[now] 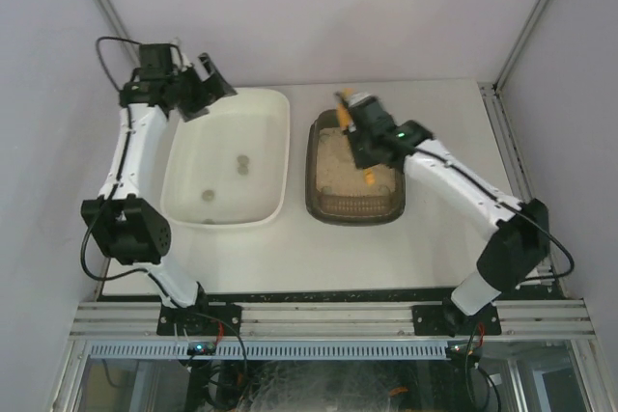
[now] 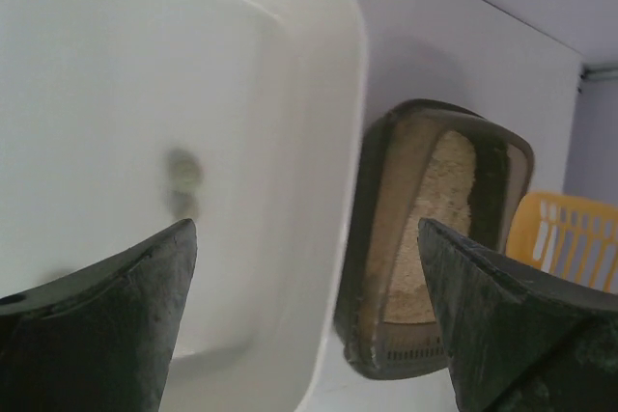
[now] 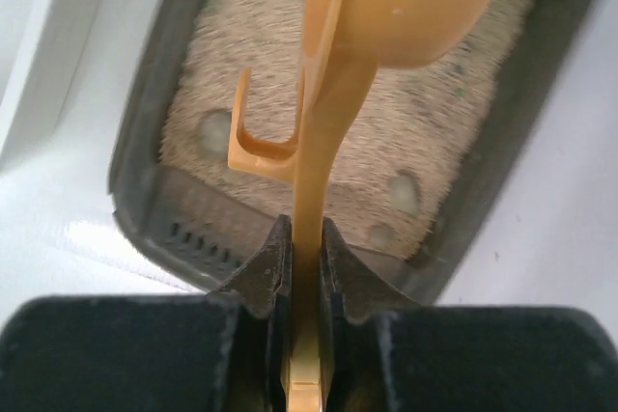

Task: Clean the litter box

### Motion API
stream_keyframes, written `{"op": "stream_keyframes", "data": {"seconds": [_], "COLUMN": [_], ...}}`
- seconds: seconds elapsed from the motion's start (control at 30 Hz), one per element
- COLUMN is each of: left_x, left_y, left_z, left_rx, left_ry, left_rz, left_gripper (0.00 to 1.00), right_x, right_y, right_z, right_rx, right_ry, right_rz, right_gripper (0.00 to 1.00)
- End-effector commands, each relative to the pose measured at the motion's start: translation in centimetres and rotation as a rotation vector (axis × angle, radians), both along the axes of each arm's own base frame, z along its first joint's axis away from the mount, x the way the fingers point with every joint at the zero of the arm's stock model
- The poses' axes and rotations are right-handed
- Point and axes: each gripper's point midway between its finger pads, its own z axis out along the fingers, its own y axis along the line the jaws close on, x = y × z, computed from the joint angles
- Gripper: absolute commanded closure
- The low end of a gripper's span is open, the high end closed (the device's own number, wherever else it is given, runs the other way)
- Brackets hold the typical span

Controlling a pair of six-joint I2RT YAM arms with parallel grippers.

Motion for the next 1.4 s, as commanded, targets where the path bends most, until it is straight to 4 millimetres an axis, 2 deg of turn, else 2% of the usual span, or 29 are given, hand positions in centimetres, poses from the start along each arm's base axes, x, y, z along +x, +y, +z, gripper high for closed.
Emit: {"op": "stream_keyframes", "data": {"seconds": [0.0,0.13,0.23,0.33,0.4,0.6,0.83,1.03,1.2,1.37], "left_x": [3.5,5.4,6.6,8.0,9.0,10.5,11.4,11.6,11.5,11.5], "left_y": [-9.0,-16.2,-20.4,-23.0,-24.0,-26.1,-27.1,-27.7,-27.8,-27.6], "left_z": [-0.6,-1.9,-3.0,-4.4,-5.2,-6.5,-7.7,-8.9,-8.7,-8.6], "left_rx": [-0.181,-0.341,-0.387,-0.464,-0.494,-0.535,-0.579,-0.610,-0.599,-0.586], "left_ry": [-0.061,-0.071,-0.045,0.004,0.013,-0.021,-0.016,0.008,-0.004,-0.017], "left_rz": [-0.116,-0.210,-0.279,-0.292,-0.286,-0.292,-0.280,-0.277,-0.290,-0.296], "left_gripper": [0.00,0.00,0.00,0.00,0.00,0.00,0.00,0.00,0.00,0.00], "right_x": [-1.7,-1.3,-0.6,0.5,1.3,2.8,4.0,6.1,7.3,7.5], "right_y": [-1.2,-1.7,-1.3,-1.2,-1.2,-1.0,-0.6,0.0,1.5,3.8], "right_z": [1.0,-0.7,-1.6,-2.7,-3.4,-5.4,-7.5,-8.2,-8.6,-8.8], "right_rx": [0.300,0.362,0.440,0.502,0.516,0.520,0.504,0.533,0.589,0.665], "right_ry": [0.219,0.336,0.394,0.427,0.436,0.461,0.482,0.461,0.477,0.520], "right_rz": [-0.078,-0.131,-0.148,-0.170,-0.188,-0.228,-0.251,-0.265,-0.253,-0.216], "right_gripper": [1.00,1.00,1.00,1.00,1.00,1.00,1.00,1.00,1.00,1.00]}}
